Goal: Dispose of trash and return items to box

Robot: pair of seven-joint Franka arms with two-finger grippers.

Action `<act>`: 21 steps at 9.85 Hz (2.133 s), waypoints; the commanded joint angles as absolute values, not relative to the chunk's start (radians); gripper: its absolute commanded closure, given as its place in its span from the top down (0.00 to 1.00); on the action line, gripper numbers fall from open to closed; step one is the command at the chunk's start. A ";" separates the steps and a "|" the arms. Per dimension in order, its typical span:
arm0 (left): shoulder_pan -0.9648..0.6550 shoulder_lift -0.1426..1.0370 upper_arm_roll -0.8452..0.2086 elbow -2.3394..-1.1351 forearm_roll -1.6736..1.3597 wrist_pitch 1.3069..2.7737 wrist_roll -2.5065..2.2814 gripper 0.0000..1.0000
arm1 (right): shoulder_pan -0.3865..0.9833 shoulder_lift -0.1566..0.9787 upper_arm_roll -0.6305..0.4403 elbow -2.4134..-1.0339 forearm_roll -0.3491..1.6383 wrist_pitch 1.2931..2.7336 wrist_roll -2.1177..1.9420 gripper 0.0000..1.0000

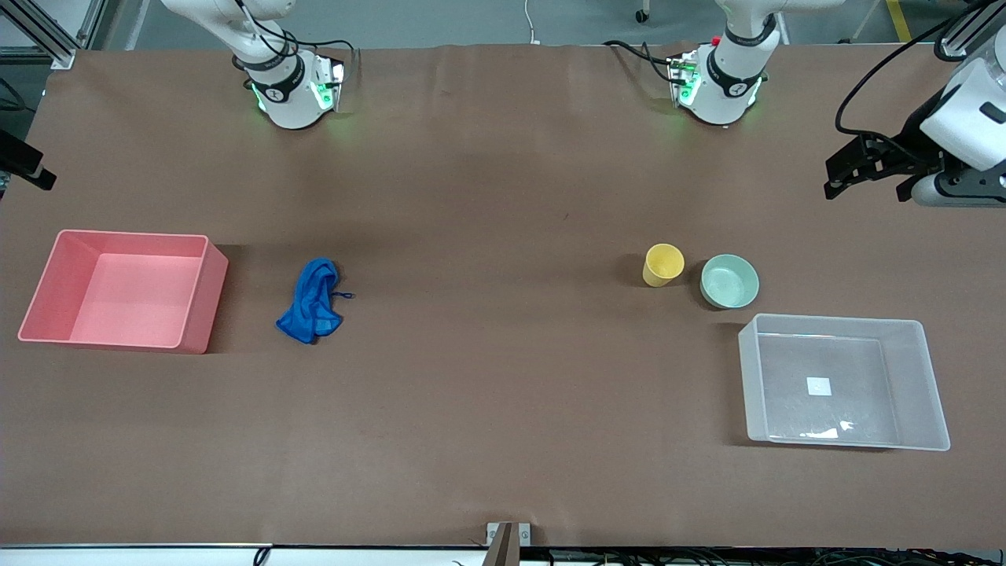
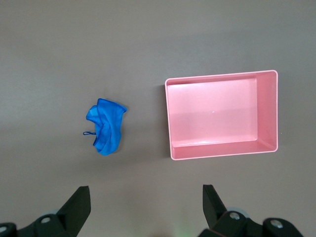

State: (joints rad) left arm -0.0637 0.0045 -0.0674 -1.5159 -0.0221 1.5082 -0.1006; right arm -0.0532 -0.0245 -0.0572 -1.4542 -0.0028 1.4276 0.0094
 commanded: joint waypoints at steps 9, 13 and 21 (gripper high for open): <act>-0.048 0.105 0.008 -2.245 -0.008 2.364 0.077 1.00 | 0.037 0.259 0.077 -2.026 -0.014 2.222 0.273 1.00; -0.048 0.242 0.008 -2.383 -0.008 2.635 0.103 1.00 | 0.063 0.418 0.077 -2.105 -0.021 2.439 0.291 1.00; -0.032 0.318 0.006 -2.398 -0.009 2.701 0.110 0.37 | 0.074 0.446 0.078 -2.132 -0.048 2.436 0.316 0.00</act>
